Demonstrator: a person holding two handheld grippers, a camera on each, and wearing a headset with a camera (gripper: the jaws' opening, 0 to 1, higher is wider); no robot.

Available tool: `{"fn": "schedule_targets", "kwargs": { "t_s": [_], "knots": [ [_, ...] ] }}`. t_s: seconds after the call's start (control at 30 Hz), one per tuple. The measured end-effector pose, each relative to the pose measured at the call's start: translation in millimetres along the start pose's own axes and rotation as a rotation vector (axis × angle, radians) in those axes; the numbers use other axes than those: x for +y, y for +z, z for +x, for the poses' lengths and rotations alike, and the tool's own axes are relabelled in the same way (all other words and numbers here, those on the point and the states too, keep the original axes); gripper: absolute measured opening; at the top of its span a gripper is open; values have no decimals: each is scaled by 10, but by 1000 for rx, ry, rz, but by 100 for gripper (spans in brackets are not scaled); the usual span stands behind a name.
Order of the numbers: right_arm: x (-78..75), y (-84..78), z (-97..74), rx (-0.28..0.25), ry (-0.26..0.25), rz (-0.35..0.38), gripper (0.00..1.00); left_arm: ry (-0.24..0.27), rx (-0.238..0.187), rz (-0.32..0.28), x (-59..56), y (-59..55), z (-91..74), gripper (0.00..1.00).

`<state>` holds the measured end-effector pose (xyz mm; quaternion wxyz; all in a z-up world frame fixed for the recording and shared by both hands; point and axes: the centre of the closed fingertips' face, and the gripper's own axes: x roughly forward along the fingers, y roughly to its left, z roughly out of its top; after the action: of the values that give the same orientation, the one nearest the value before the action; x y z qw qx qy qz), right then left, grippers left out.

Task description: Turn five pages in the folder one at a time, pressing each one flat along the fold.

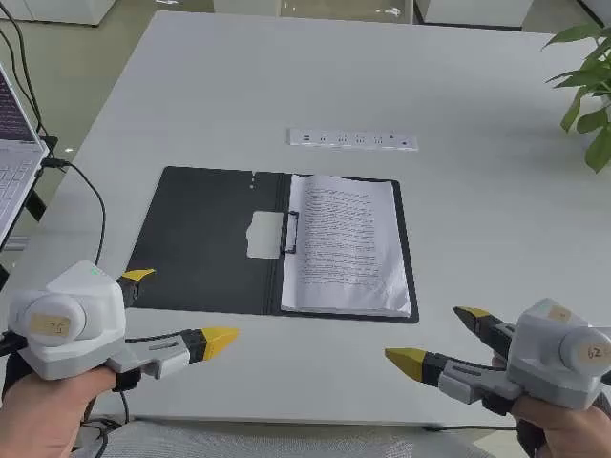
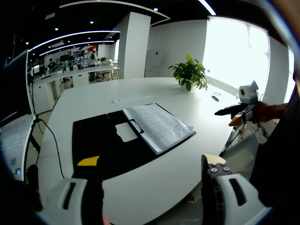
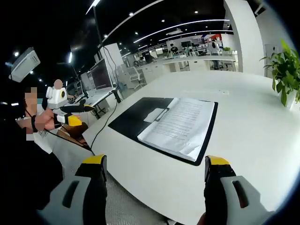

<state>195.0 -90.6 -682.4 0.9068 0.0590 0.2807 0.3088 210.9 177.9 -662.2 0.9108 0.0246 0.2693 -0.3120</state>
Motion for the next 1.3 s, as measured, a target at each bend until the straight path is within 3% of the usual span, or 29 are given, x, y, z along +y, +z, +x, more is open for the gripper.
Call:
{"fn": "schedule_targets", "kwargs": {
  "t_s": [0.93, 1.3],
  "knots": [
    [-23, 5, 12, 9, 0, 1, 82, -11, -4, 1, -17, 40, 39, 87],
    [6, 30, 31, 2, 6, 0, 82, -13, -5, 5, 30, 30, 27, 87]
  ]
}}
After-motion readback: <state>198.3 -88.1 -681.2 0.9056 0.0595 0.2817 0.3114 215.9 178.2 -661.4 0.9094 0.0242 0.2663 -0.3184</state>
